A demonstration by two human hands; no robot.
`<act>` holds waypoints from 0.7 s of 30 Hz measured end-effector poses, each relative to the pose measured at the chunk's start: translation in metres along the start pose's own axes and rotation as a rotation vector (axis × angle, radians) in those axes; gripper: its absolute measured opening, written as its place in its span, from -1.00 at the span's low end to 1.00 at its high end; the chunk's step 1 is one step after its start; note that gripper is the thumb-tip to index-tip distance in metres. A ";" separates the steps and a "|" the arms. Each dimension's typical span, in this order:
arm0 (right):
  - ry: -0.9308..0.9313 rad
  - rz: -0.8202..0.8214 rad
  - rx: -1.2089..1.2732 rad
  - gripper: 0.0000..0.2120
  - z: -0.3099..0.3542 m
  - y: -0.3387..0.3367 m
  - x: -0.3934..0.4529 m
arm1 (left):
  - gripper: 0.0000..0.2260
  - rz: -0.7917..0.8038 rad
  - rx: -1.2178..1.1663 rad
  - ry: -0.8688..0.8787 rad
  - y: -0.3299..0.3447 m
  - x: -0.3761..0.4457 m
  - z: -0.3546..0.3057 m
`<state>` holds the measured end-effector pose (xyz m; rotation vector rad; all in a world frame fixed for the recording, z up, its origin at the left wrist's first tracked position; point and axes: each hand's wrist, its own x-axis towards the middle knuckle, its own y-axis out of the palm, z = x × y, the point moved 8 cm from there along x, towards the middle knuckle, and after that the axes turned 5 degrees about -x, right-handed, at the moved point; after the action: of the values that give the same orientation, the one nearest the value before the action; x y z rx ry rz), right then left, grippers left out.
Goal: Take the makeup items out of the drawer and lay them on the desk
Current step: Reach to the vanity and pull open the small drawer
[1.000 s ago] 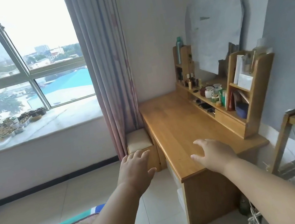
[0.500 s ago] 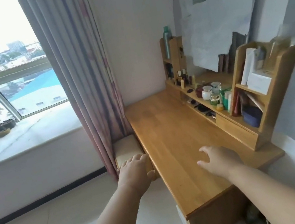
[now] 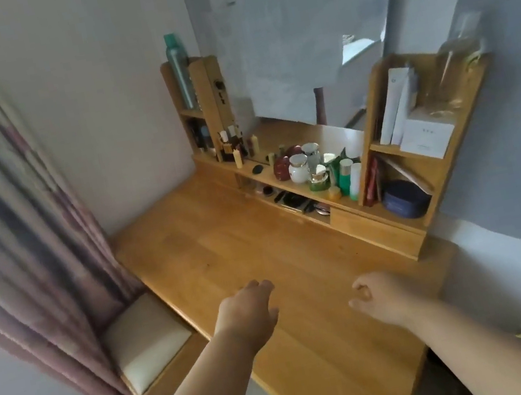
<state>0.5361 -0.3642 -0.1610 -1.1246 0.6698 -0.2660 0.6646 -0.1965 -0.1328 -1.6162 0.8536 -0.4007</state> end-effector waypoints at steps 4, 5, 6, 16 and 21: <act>0.083 -0.020 0.052 -0.58 -0.019 -0.007 0.015 | -0.61 0.046 -0.017 0.103 0.004 0.043 -0.022; 0.097 -0.026 0.067 -0.58 -0.026 -0.009 0.018 | -0.61 0.057 -0.021 0.124 0.006 0.052 -0.030; 0.109 -0.036 0.082 -0.58 -0.033 -0.011 0.023 | -0.62 0.064 -0.021 0.146 0.008 0.061 -0.037; 0.199 -0.138 0.165 -0.57 -0.088 -0.018 0.065 | -0.62 0.109 0.002 0.218 0.020 0.138 -0.085; 0.308 -0.170 0.172 -0.56 -0.105 -0.017 0.077 | -0.61 0.138 0.013 0.283 0.026 0.176 -0.092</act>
<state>0.5329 -0.4894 -0.2014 -0.9842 0.8071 -0.6405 0.7129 -0.3874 -0.1706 -1.4983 1.1669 -0.5439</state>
